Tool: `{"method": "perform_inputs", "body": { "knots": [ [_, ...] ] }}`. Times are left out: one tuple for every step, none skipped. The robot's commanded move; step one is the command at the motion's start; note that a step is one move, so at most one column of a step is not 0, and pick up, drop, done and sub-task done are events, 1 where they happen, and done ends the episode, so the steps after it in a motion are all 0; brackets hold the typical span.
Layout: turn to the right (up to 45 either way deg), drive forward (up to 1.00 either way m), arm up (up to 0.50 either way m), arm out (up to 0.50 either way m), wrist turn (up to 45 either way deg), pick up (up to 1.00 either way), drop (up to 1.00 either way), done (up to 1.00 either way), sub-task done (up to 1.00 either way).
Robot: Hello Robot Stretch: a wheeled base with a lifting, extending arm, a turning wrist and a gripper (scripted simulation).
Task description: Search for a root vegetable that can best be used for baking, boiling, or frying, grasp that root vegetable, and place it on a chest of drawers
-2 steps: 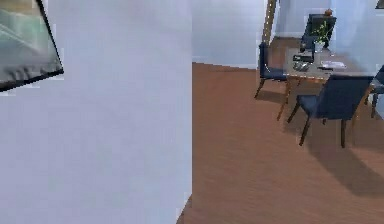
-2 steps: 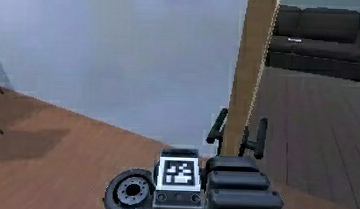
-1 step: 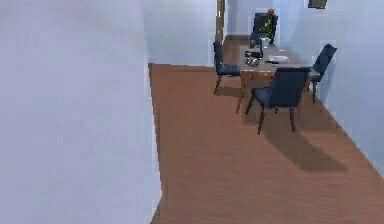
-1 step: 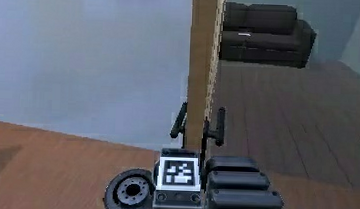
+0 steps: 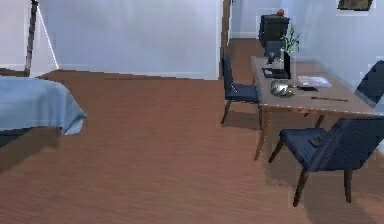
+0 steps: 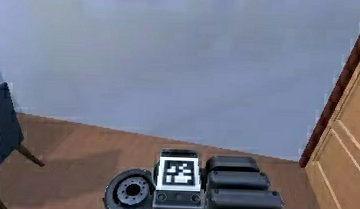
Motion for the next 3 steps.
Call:
{"method": "perform_inputs", "body": {
  "knots": [
    [12.0, 0.00, 0.00, 0.00, 0.0, 0.00, 0.00, 0.00, 0.00],
    [0.0, 0.30, 0.00, 0.00, 0.0, 0.00, 0.00, 0.00, 0.00],
    [-12.0, 0.00, 0.00, 0.00, 0.0, 0.00, 0.00, 0.00, 0.00]
  ]
}}
